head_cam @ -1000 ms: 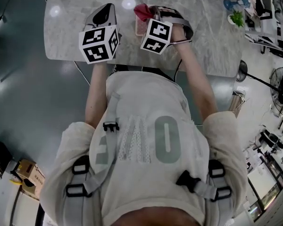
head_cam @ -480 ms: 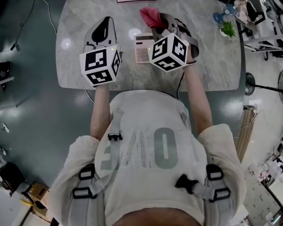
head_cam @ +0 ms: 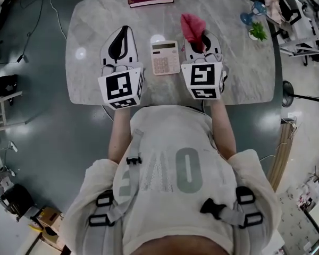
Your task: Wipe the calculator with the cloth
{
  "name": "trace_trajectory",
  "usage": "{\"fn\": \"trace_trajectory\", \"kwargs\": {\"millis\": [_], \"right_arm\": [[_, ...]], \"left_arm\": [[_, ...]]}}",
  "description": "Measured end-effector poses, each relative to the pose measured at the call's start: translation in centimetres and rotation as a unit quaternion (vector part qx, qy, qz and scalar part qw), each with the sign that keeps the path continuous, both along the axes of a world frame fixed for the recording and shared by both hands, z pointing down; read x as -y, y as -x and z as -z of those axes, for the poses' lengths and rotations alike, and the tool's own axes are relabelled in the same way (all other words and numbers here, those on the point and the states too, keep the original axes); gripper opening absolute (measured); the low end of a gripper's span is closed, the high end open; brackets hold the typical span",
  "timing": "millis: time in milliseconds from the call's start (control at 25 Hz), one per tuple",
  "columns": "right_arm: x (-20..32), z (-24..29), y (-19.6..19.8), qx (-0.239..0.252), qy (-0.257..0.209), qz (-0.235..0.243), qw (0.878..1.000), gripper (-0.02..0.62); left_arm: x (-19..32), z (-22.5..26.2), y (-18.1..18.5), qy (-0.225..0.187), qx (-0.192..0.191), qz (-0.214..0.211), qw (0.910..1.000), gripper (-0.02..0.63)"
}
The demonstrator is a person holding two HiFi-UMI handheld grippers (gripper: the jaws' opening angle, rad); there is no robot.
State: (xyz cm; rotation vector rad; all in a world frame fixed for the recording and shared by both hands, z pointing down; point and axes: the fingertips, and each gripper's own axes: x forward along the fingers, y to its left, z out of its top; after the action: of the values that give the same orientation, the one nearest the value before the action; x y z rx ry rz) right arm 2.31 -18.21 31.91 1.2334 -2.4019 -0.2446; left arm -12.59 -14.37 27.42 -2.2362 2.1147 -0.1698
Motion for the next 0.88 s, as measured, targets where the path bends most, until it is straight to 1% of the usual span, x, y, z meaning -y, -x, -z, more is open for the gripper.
{"fn": "trace_trajectory", "kwargs": {"millis": [120,280,520,720,880], "right_arm": [[0.0,0.2,-1.0,0.037,-0.004,-0.003,0.999,0.055],[-0.3,-0.5,-1.4,0.075,0.009,0.012,0.997,0.055],[-0.4,-0.5,-2.5,0.09,0.008,0.026,0.996,0.055],[-0.1,-0.6,-3.3,0.102,0.008,0.032,0.994,0.055],[-0.2,-0.7,-3.9,0.102,0.008,0.038,0.994,0.055]], "left_arm": [[0.1,0.2,-0.7,-0.003,0.006,0.006,1.0,0.02],[-0.3,0.3,-1.2,-0.012,0.005,0.021,0.9997,0.02],[-0.8,0.6,-2.4,-0.024,0.005,0.037,0.999,0.02],[-1.4,-0.1,-2.6,-0.021,0.001,0.054,0.9983,0.02],[-1.6,-0.4,-3.1,-0.02,-0.001,0.063,0.9978,0.02]]}}
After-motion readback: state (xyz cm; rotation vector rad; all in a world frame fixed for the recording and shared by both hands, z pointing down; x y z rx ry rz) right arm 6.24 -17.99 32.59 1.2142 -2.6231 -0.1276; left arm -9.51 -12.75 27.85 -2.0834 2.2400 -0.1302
